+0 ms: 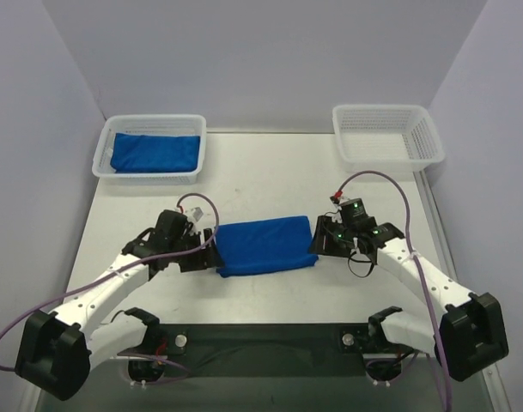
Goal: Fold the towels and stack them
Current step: Fold the towel
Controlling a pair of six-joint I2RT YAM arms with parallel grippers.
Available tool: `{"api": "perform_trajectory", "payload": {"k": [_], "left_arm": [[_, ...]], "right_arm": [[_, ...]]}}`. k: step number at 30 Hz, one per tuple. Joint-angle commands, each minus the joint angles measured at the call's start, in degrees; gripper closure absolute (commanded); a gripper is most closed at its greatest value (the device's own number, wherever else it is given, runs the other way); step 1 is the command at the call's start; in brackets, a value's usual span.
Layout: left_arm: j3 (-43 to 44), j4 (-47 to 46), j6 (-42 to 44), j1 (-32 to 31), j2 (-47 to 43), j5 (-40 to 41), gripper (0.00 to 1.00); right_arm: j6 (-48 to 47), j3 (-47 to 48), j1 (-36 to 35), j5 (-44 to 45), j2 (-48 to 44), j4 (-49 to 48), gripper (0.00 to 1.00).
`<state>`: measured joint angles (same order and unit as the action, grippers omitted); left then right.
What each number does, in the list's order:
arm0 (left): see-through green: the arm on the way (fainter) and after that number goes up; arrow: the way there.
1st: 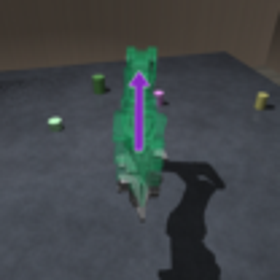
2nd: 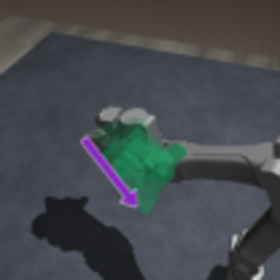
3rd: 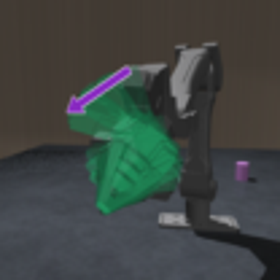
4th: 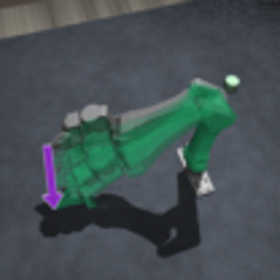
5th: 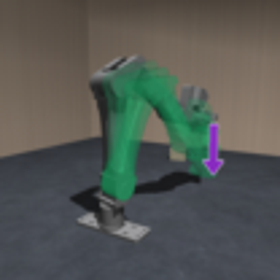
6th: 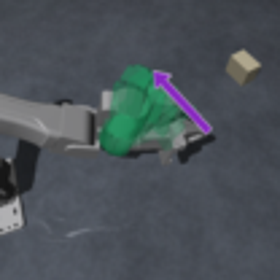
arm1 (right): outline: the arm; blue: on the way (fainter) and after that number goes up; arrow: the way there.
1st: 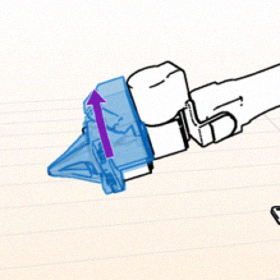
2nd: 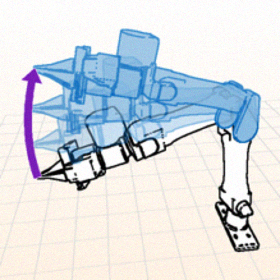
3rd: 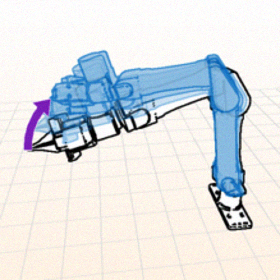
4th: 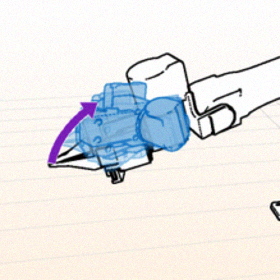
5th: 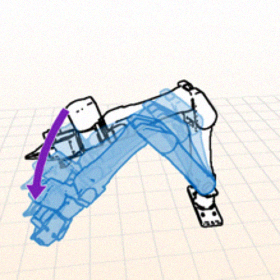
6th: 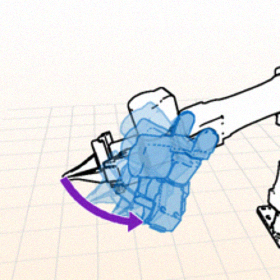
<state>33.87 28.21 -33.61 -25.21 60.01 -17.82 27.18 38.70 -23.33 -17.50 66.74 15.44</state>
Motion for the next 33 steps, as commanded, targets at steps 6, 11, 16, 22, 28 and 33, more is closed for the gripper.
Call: {"api": "perform_trajectory", "payload": {"k": [6, 11, 16, 22, 28, 33], "left_arm": [[11.74, 1.68, -0.41, -2.29, 4.67, 0.51, 0.42], [17.28, 1.33, 1.17, -6.77, 14.60, 1.30, 0.58], [14.66, 0.89, 2.23, -8.62, 22.15, 3.49, 0.66], [5.70, -2.98, 0.91, -8.71, 24.19, 5.16, 0.68], [1.82, -4.30, -0.58, -8.63, 21.92, 6.57, 0.66], [3.12, -2.55, 0.21, -8.54, 17.26, 7.45, 0.52]], "right_arm": [[1.20, 4.01, -1.36, 2.29, -1.45, 1.79, 0.60], [4.81, 3.14, -3.47, 4.75, 3.83, -4.87, 0.67], [9.38, -3.43, -3.83, 5.10, 7.96, -10.95, 0.71], [11.75, -10.04, -3.56, 6.07, 9.29, -12.81, 0.72], [12.37, -14.53, -1.37, 7.12, 6.39, -12.28, 0.72], [9.22, -11.91, -1.19, 7.04, 3.49, -8.94, 0.70]]}}
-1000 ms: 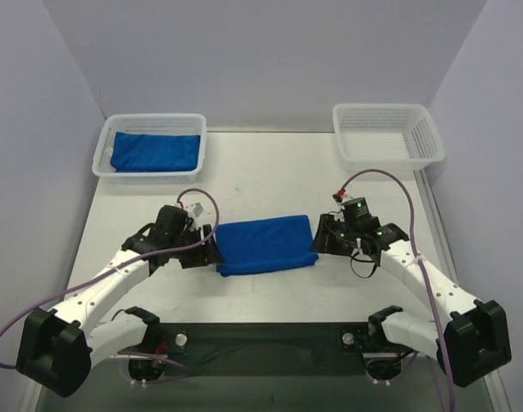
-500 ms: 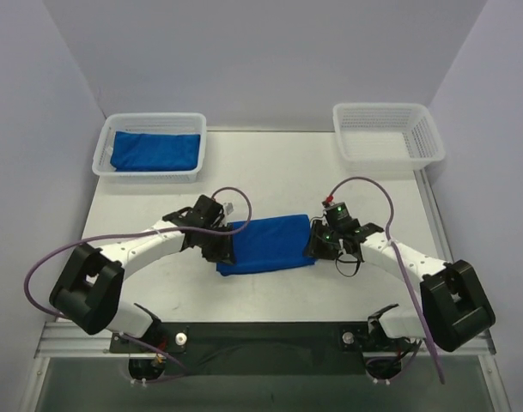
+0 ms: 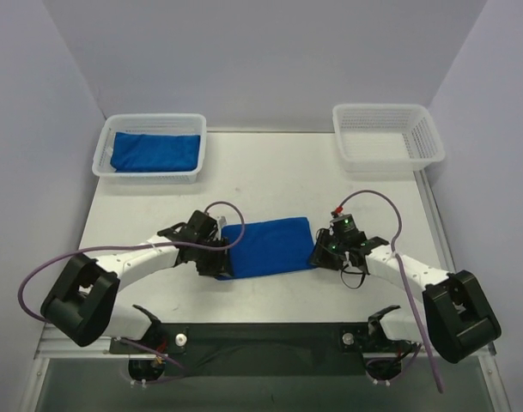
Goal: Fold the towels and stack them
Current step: Fold the towel
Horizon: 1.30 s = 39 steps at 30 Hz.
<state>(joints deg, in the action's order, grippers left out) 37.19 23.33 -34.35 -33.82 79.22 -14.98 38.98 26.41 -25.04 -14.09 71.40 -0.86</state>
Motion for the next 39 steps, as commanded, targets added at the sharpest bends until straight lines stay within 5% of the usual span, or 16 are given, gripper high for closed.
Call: {"api": "perform_trajectory", "payload": {"k": [1, 5, 9, 17, 24, 31, 37, 39], "left_arm": [[0.51, 2.85, 1.04, -0.01, -4.05, 4.79, 0.41], [5.42, 3.74, 0.69, 0.69, -8.38, 6.19, 0.31], [11.14, 3.04, 2.61, 4.63, -7.33, 5.58, 0.31], [22.20, -2.23, 7.19, 11.06, 8.48, 0.83, 0.47], [24.16, -4.52, 7.45, 11.94, 18.68, 0.48, 0.56], [20.91, -5.40, 7.19, 14.66, 20.98, 0.92, 0.60], [22.48, -4.00, 7.10, 14.14, 15.45, -0.31, 0.49], [23.19, -2.86, 7.01, 13.96, 12.03, -0.14, 0.38]], "right_arm": [[-3.20, 1.26, 0.60, 2.93, -2.56, 7.98, 0.70], [-5.93, 8.29, 0.95, 2.31, -3.98, 9.47, 0.65], [-6.81, 15.76, 2.88, 0.73, 0.13, 7.81, 0.64], [-3.39, 26.75, 5.43, -2.17, 16.13, -3.34, 0.67], [1.88, 24.75, 8.33, -4.28, 27.91, -10.11, 0.70], [-0.74, 21.75, 12.29, -2.53, 29.77, -11.18, 0.71], [-7.24, 24.47, 12.03, -1.47, 23.54, -5.13, 0.70], [-8.83, 25.53, 11.42, -0.16, 19.95, -3.36, 0.69]]}}
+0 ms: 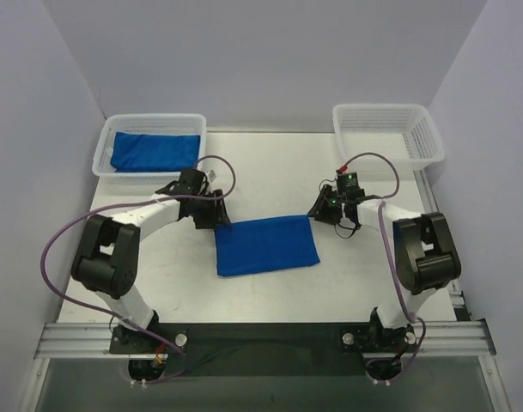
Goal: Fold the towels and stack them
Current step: Fold the towel, then neatly place the folded towel into the bin
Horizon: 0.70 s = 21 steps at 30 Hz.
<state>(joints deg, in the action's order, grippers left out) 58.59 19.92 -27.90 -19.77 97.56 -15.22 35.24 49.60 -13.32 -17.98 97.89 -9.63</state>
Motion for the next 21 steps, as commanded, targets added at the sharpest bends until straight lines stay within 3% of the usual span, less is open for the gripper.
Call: {"api": "perform_trajectory", "payload": {"k": [1, 3, 6, 10, 13, 16, 21], "left_arm": [[2.14, 0.90, 0.48, -0.09, -7.55, 0.19, 0.36], [2.50, 2.05, 0.74, -0.18, -11.57, 0.72, 0.23], [1.62, 3.80, 1.09, -0.18, -16.41, 0.99, 0.17], [-2.15, 6.17, 0.22, -2.72, -21.00, 0.20, 0.24], [-6.28, 6.88, -1.45, -8.06, -23.37, -1.12, 0.26], [-10.50, 7.15, -3.91, -12.99, -23.82, -0.25, 0.27], [-17.71, 3.64, -8.65, -15.47, -23.11, 1.51, 0.28]], "right_arm": [[-5.79, 2.60, -0.74, 3.91, -7.70, 7.24, 0.67], [-7.46, 3.65, -2.40, 4.18, -10.24, 9.27, 0.66], [-8.00, 3.05, -6.01, 4.88, -13.15, 12.79, 0.66], [-5.02, -0.99, -10.40, 4.36, -16.05, 13.41, 0.67], [-1.07, -6.16, -13.13, 3.14, -18.34, 12.88, 0.68], [3.16, -12.83, -13.84, 1.19, -20.80, 10.07, 0.69], [4.13, -20.15, -12.61, 5.66, -23.96, 10.07, 0.68]]}}
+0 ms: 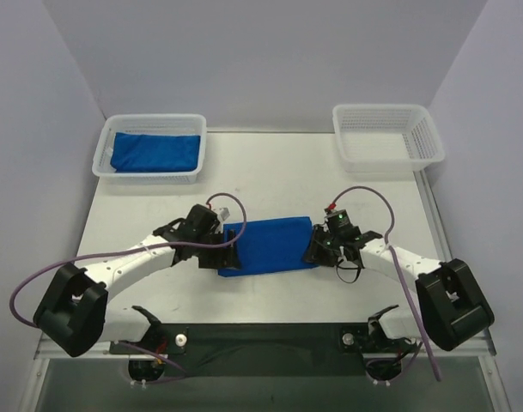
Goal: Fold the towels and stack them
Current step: Neatly place the folded towel into the bin
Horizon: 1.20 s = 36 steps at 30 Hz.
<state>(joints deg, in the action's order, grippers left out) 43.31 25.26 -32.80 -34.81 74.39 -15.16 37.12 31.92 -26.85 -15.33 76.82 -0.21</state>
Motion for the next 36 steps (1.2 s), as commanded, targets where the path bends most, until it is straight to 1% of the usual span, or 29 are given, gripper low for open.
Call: {"api": "perform_trajectory", "payload": {"k": [1, 4, 5, 7, 8, 10, 12, 13, 14, 15, 17, 18, 19, 20, 21, 22, 23, 24, 25, 26, 28, 29, 32, 33, 36], "left_arm": [[-4.62, -3.88, -4.46, -0.78, 0.23, 1.97, 0.28], [-7.09, -7.31, -8.32, -2.45, 1.19, 2.24, 0.28], [-7.10, -7.59, -8.86, -3.59, 1.54, 2.15, 0.28], [-6.49, -6.63, -9.56, -4.65, 1.55, 3.46, 0.28], [-5.18, -6.01, -10.26, -4.92, 1.11, 3.99, 0.28], [-3.59, -4.00, -11.14, -5.18, -1.87, 6.80, 0.24], [-0.08, -1.80, -11.32, -5.10, -5.21, 9.34, 0.20], [1.06, 1.26, -11.06, -4.92, -6.18, 12.32, 0.18], [2.29, 2.59, -10.89, -4.57, -7.06, 13.30, 0.17], [3.78, 3.82, -10.89, -4.13, -8.54, 14.10, 0.16], [3.54, 6.03, -11.50, -0.54, -10.05, 14.37, 0.03], [1.97, 6.03, -11.67, 1.82, -11.62, 13.50, 0.02], [0.74, 5.95, -11.76, 6.46, -12.51, 12.62, 0.03], [-0.23, 5.95, -11.42, 9.46, -13.30, 10.26, 0.03], [-1.03, 5.86, -10.72, 12.02, -14.79, 9.10, 0.03], [-2.34, 5.94, -8.62, 14.31, -15.76, 8.14, 0.03], [-2.87, 6.12, -7.82, 18.77, -17.33, 6.65, 0.03], [-3.31, 6.56, -7.20, 20.46, -18.05, 6.20, 0.03], [-4.10, 7.52, -6.06, 22.40, -18.66, 5.67, 0.02], [-4.37, 8.14, -5.53, 25.11, -19.45, 5.06, 0.03], [-4.90, 9.72, -2.73, 27.41, -19.72, 4.00, 0.03], [-5.08, 10.42, -1.75, 28.64, -19.90, 3.82, 0.03], [-6.12, 12.53, -0.78, 28.92, -20.16, 4.78, 0.03], [-6.57, 12.97, -0.86, 29.01, -20.25, 4.79, 0.02], [-7.62, 13.15, -1.30, 29.09, -21.39, 4.61, 0.03]], "right_arm": [[1.82, -3.44, 1.79, 3.98, -3.16, 0.65, 0.67], [1.72, -6.78, 4.87, 5.49, -4.48, 0.56, 0.67], [1.55, -8.00, 7.49, 5.58, -5.61, 0.56, 0.67], [0.41, -8.54, 9.61, 5.58, -7.02, 1.26, 0.66], [-1.77, -8.20, 10.15, 6.01, -8.60, 1.96, 0.67], [-4.33, -5.83, 10.15, 6.98, -9.93, 4.77, 0.66], [-7.93, -3.20, 8.93, 6.89, -12.03, 6.79, 0.66], [-9.25, -2.31, 7.96, 7.24, -12.65, 7.32, 0.63], [-10.31, -1.17, 6.65, 7.77, -13.70, 7.94, 0.62], [-12.49, 0.06, 3.24, 8.47, -14.06, 10.12, 0.61], [-15.05, 4.01, -1.43, 10.05, -14.24, 11.54, 0.51], [-17.06, 5.07, -6.23, 10.76, -14.06, 12.50, 0.44], [-18.56, 7.43, -8.55, 11.28, -13.63, 12.86, 0.39], [-19.80, 8.50, -10.92, 12.86, -12.14, 13.04, 0.36], [-20.94, 9.81, -13.99, 14.18, -11.00, 13.74, 0.29], [-23.21, 11.04, -18.98, 15.06, -9.68, 14.18, 0.26], [-24.37, 13.75, -21.72, 17.77, -6.27, 14.36, 0.24], [-25.25, 15.26, -23.93, 18.75, -4.24, 15.05, 0.20], [-26.48, 16.75, -28.39, 19.63, -2.13, 15.41, 0.18], [-27.36, 20.25, -30.26, 19.99, 2.24, 15.85, 0.18], [-28.94, 24.13, -34.04, 21.74, 6.57, 17.17, 0.17], [-31.30, 27.63, -37.36, 22.18, 10.59, 17.61, 0.18], [-33.95, 32.40, -42.04, 24.91, 17.63, 19.28, 0.22], [-34.05, 34.68, -42.49, 24.83, 19.15, 19.63, 0.24], [-34.48, 36.98, -43.55, 25.61, 23.11, 19.81, 0.29]]}}
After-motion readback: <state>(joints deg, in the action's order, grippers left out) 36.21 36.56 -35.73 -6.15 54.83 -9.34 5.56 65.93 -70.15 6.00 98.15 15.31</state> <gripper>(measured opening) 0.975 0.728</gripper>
